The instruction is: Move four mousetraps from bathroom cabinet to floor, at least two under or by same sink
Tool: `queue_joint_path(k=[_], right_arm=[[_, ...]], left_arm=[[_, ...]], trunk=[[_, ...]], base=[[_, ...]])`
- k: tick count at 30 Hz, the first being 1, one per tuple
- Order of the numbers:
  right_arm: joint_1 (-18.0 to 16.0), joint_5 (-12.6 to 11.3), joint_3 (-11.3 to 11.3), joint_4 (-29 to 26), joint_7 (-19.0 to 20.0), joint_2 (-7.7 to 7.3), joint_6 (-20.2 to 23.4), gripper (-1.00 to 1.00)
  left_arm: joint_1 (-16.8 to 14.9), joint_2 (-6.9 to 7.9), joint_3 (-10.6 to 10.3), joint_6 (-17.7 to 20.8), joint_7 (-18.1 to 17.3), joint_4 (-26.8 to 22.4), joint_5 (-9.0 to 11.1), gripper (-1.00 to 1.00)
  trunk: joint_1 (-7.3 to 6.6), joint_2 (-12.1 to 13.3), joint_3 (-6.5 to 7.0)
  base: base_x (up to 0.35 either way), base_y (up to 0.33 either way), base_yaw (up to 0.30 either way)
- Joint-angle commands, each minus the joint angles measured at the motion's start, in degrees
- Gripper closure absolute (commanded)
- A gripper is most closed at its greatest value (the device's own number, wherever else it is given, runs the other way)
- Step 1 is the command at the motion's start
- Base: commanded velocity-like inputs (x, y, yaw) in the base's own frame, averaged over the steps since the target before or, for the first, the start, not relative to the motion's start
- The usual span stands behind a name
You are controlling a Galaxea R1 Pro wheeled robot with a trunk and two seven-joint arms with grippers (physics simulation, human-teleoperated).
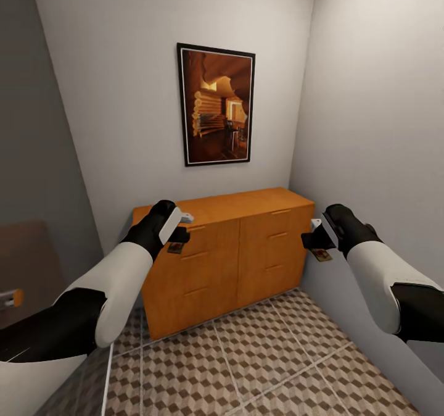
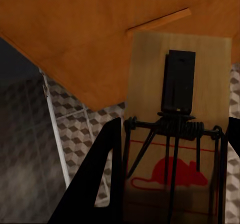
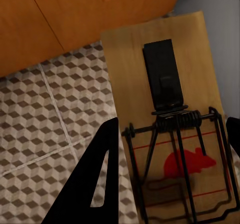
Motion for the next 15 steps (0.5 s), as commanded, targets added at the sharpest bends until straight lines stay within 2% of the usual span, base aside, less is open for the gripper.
queue_joint_path(k=[1,6,15], right_arm=[[-0.04,0.55,-0.27,-0.06,0.46,0.02,0.20,1.00],[-0.04,0.59,-0.26,-0.06,0.39,0.00,0.20,1.00],[0.81,0.48,-0.26,-0.06,0.36,0.02,0.20,1.00]], left_arm=[[-0.04,0.05,-0.36,0.21,0.61,-0.03,0.51,1.00],[-0.04,-0.02,-0.36,0.21,0.61,-0.09,0.58,1.00],[-0.04,-0.42,-0.38,0.29,0.60,1.15,0.75,1.00]], trunk=[[-0.01,-0.04,-0.07],[-0.01,-0.04,-0.07],[-0.01,-0.04,-0.07]], base=[[-0.107,0.000,0.000],[-0.109,0.000,0.000],[-0.330,0.000,0.000]])
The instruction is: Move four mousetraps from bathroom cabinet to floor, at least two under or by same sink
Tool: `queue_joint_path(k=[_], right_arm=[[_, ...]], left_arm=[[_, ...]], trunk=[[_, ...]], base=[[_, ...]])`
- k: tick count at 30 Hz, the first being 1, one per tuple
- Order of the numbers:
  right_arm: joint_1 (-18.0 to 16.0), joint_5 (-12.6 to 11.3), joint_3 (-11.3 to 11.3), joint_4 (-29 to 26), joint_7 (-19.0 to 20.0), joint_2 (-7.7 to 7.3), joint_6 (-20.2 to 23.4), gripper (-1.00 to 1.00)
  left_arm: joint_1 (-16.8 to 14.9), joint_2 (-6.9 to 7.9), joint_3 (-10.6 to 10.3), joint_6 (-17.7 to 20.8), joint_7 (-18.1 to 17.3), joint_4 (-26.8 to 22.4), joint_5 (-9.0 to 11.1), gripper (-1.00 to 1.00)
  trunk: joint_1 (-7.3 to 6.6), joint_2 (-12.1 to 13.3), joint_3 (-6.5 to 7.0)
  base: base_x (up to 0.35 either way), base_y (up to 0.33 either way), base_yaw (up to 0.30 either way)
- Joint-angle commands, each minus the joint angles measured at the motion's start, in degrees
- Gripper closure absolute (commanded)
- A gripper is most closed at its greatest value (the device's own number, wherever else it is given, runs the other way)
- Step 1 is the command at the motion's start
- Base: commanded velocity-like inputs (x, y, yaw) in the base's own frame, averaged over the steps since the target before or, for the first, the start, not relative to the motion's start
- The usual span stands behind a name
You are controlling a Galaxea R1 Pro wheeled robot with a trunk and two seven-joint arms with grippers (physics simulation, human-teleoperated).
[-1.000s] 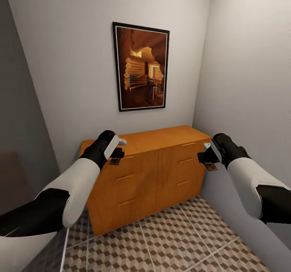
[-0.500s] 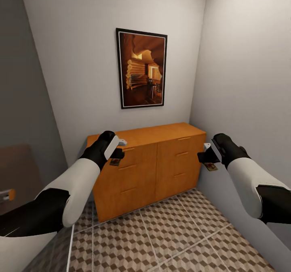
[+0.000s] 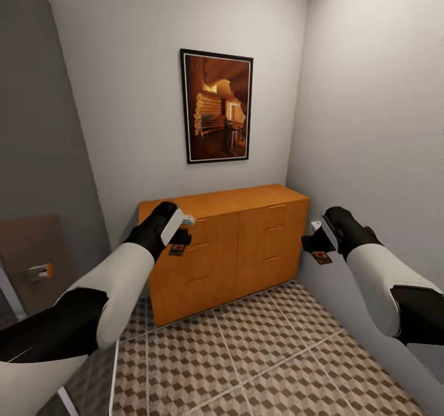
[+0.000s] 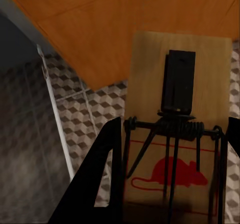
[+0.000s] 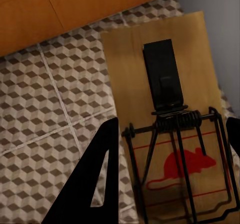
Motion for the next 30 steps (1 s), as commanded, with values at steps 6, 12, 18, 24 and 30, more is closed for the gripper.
queue_joint_path(k=[6,12,18,24,30], right_arm=[[1.05,0.48,-0.31,-0.03,0.40,-0.01,0.20,1.00],[1.23,0.86,-0.28,3.23,0.20,-0.04,0.20,1.00],[1.50,0.81,-0.30,5.88,0.08,-0.01,-2.89,1.00],[5.98,0.24,-0.32,14.24,-2.09,-0.01,-16.91,1.00],[7.09,0.15,-0.37,24.06,-3.05,-0.12,-25.91,1.00]], left_arm=[[-0.04,-0.01,-0.40,0.22,0.55,1.91,0.42,1.00],[-0.04,-0.18,-0.44,0.22,0.36,3.23,0.37,1.00],[-0.04,-0.18,-0.44,0.18,-1.62,4.77,0.68,1.00],[-0.04,-0.18,-0.41,-7.92,-4.84,18.67,0.66,1.00],[0.18,-0.18,-0.36,-17.59,-8.24,26.75,0.41,1.00]], trunk=[[-0.04,-0.04,-0.07],[-0.04,-0.04,-0.07],[-0.04,-0.04,-0.07],[-0.04,-0.04,-0.07],[-0.04,-0.04,-0.07]], base=[[-0.345,0.000,0.000],[-0.346,0.000,0.000],[-0.346,0.000,0.000],[-0.347,0.000,0.000],[-0.347,0.000,0.000]])
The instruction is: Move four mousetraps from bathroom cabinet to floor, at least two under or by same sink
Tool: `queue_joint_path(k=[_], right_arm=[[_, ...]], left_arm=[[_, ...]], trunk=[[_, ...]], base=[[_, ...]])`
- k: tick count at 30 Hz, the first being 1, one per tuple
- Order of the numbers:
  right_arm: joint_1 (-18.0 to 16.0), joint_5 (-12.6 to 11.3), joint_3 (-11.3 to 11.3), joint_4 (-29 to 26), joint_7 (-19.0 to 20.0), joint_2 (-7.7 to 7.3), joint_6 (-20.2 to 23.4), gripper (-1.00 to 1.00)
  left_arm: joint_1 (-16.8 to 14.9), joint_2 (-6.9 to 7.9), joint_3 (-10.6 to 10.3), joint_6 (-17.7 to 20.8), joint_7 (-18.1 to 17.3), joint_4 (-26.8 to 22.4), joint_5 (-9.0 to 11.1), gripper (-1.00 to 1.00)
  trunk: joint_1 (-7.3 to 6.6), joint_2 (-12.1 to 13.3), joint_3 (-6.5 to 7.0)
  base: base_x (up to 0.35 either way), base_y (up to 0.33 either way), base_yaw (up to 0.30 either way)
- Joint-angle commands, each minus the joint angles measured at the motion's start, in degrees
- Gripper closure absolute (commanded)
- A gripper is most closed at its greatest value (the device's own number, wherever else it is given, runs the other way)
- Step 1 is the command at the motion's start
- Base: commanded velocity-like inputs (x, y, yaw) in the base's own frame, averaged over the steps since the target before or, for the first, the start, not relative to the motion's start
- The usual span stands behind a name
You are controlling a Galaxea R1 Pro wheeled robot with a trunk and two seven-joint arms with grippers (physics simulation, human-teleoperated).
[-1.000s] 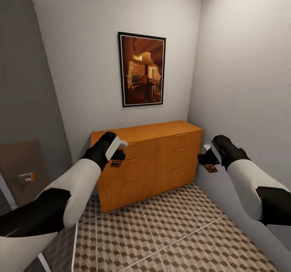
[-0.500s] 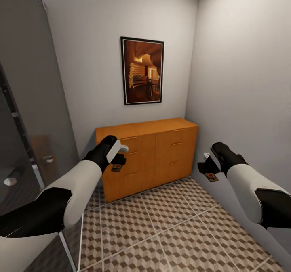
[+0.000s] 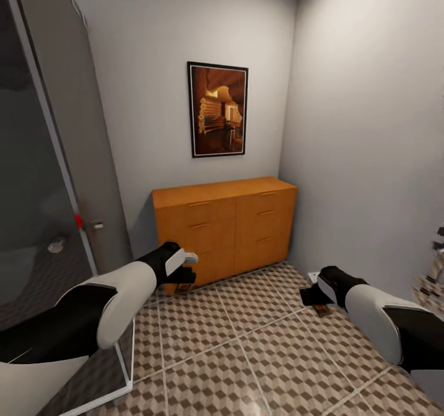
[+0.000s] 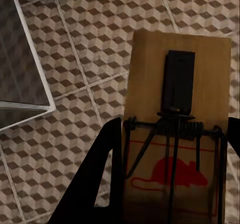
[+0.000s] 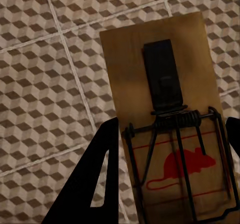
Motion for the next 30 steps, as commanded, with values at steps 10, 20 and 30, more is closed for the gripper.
queue_joint_path(k=[10,20,30], right_arm=[[11.38,0.23,-0.54,1.56,-3.96,-0.43,-9.11,1.00],[33.25,0.12,-0.66,1.66,-5.65,-0.23,-24.16,1.00],[38.67,0.10,-0.71,1.71,-8.96,-0.44,-25.49,1.00]], left_arm=[[11.62,2.24,-0.59,-8.44,-0.68,0.69,0.71,1.00],[33.05,8.58,-0.57,-18.50,-1.10,0.76,0.84,1.00],[45.75,9.81,-0.51,-28.64,-1.13,0.77,9.66,1.00]], trunk=[[-0.04,-0.05,-0.06],[-0.04,-0.05,-0.06],[-0.04,-0.05,-0.03]], base=[[-0.347,0.000,0.000],[-0.347,0.000,0.000],[-0.343,0.000,0.114]])
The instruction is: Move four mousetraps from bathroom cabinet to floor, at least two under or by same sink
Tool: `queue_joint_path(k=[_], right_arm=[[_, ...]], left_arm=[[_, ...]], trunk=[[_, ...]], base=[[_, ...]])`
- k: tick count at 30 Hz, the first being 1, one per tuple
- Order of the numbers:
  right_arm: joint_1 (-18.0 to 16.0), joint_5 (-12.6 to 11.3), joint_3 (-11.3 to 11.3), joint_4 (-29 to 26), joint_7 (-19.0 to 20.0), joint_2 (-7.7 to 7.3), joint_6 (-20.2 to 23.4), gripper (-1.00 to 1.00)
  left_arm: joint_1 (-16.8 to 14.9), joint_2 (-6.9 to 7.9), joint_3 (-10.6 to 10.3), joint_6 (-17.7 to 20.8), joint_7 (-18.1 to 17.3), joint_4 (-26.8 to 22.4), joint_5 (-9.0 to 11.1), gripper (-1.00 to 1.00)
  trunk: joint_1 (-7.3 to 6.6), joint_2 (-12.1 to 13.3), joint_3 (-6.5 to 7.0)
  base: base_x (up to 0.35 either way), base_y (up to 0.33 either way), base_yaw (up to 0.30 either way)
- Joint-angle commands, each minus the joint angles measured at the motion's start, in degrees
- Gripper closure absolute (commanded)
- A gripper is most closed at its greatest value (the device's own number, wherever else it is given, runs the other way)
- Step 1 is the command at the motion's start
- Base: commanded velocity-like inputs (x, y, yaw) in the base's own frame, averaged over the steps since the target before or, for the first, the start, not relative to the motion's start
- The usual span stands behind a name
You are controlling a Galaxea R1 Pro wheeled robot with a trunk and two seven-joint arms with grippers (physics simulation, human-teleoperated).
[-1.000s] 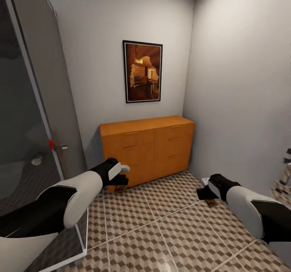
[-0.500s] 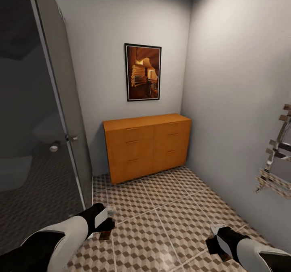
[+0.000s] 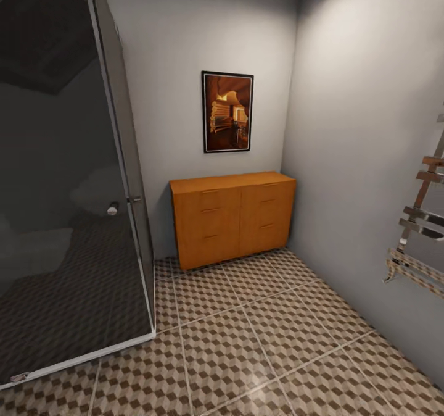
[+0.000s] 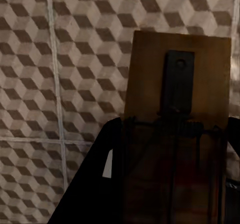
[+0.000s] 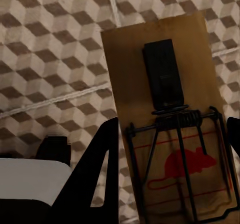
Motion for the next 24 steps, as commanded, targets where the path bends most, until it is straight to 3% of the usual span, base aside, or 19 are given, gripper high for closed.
queue_joint_path(k=[1,6,9,17,24], right_arm=[[0.05,0.47,-0.30,0.06,0.05,-0.03,0.08,1.00],[0.93,0.48,-0.28,0.04,-0.03,-0.25,-0.61,1.00],[1.17,0.51,-0.25,0.03,-0.07,-0.24,-1.00,1.00],[1.33,0.57,-0.24,0.03,-0.23,-0.28,-1.34,1.00],[1.76,0.62,-0.23,0.03,-0.26,-0.01,-1.36,1.00]], left_arm=[[0.35,0.09,-0.41,-0.21,0.40,-0.04,0.40,1.00],[4.00,2.26,-0.41,-4.27,0.28,0.01,0.99,1.00],[4.96,2.47,-0.41,-4.76,-0.39,0.02,1.02,1.00],[6.98,2.39,-0.41,-5.06,-6.81,0.05,1.04,1.00],[8.86,2.43,-0.41,-6.30,-7.53,0.04,1.05,1.00]], trunk=[[-0.03,-0.05,-0.05],[-0.03,-0.05,-0.05],[-0.03,-0.05,-0.05],[-0.03,-0.05,-0.05],[-0.03,-0.05,-0.05]], base=[[-0.296,0.000,0.289],[-0.106,0.000,0.297],[-0.017,0.000,0.300],[-0.003,0.000,0.300],[0.000,0.000,0.300]])
